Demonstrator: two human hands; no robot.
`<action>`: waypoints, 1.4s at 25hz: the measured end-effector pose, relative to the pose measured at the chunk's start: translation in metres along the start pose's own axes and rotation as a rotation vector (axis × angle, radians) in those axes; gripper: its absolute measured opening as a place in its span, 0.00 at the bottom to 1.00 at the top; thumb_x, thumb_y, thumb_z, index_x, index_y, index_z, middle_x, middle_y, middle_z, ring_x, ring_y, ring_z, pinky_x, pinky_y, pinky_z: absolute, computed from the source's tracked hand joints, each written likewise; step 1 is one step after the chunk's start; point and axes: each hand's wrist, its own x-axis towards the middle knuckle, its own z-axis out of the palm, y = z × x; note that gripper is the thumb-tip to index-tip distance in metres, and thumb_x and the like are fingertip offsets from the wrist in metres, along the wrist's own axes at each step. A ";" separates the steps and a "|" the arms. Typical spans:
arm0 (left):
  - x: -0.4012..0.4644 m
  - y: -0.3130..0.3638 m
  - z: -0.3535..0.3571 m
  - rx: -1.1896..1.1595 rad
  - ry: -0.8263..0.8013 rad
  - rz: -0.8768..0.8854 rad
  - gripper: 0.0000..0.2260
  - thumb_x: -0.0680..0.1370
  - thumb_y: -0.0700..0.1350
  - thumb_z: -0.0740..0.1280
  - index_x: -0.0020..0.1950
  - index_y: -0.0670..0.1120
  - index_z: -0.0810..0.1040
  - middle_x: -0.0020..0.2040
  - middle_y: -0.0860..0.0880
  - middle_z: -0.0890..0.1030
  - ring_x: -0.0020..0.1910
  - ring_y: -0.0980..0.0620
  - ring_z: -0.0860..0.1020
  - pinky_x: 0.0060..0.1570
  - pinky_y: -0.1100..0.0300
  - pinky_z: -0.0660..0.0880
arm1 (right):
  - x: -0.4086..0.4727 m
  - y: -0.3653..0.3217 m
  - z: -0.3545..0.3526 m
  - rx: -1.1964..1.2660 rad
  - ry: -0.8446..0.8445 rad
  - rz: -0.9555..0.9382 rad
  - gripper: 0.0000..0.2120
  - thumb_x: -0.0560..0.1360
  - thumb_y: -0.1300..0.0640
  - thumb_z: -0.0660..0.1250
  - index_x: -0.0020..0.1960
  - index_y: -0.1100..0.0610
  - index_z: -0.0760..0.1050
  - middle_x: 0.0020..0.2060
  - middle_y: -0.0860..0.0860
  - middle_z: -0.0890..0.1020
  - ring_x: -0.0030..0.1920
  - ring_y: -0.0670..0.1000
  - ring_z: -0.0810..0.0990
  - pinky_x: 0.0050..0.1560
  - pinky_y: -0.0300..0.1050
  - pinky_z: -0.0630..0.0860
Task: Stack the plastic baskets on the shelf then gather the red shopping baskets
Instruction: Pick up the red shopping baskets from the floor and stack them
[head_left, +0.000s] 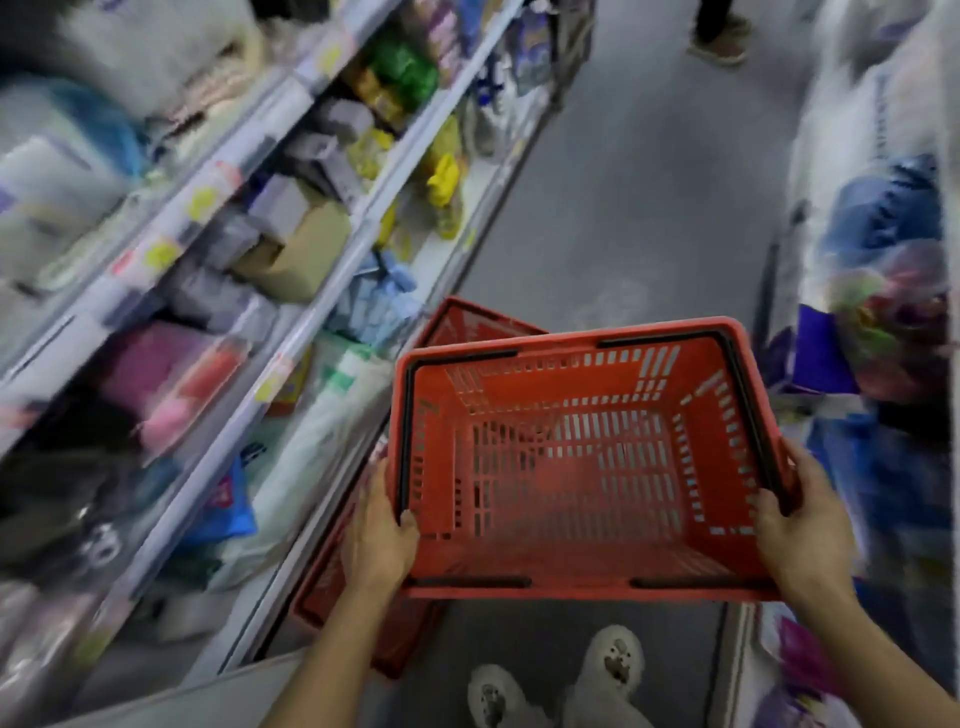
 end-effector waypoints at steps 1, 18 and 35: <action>-0.003 -0.022 -0.013 0.004 0.026 -0.046 0.33 0.73 0.36 0.67 0.77 0.47 0.62 0.71 0.41 0.73 0.68 0.40 0.73 0.65 0.46 0.71 | -0.007 -0.012 0.021 -0.006 -0.050 -0.037 0.26 0.71 0.62 0.60 0.70 0.54 0.67 0.60 0.60 0.78 0.58 0.62 0.77 0.59 0.55 0.71; -0.039 -0.343 0.051 -0.325 0.328 -0.535 0.26 0.74 0.35 0.69 0.70 0.47 0.70 0.58 0.42 0.81 0.57 0.40 0.80 0.47 0.57 0.68 | -0.047 -0.041 0.376 -0.227 -0.665 -0.574 0.27 0.74 0.66 0.62 0.71 0.52 0.65 0.64 0.58 0.76 0.63 0.61 0.74 0.64 0.60 0.70; 0.033 -0.375 0.155 -0.301 0.137 -0.565 0.31 0.77 0.43 0.68 0.78 0.49 0.60 0.71 0.41 0.71 0.70 0.39 0.69 0.69 0.41 0.67 | -0.015 0.026 0.494 -0.430 -0.811 -0.823 0.25 0.75 0.63 0.64 0.71 0.56 0.67 0.66 0.59 0.74 0.66 0.62 0.71 0.64 0.59 0.68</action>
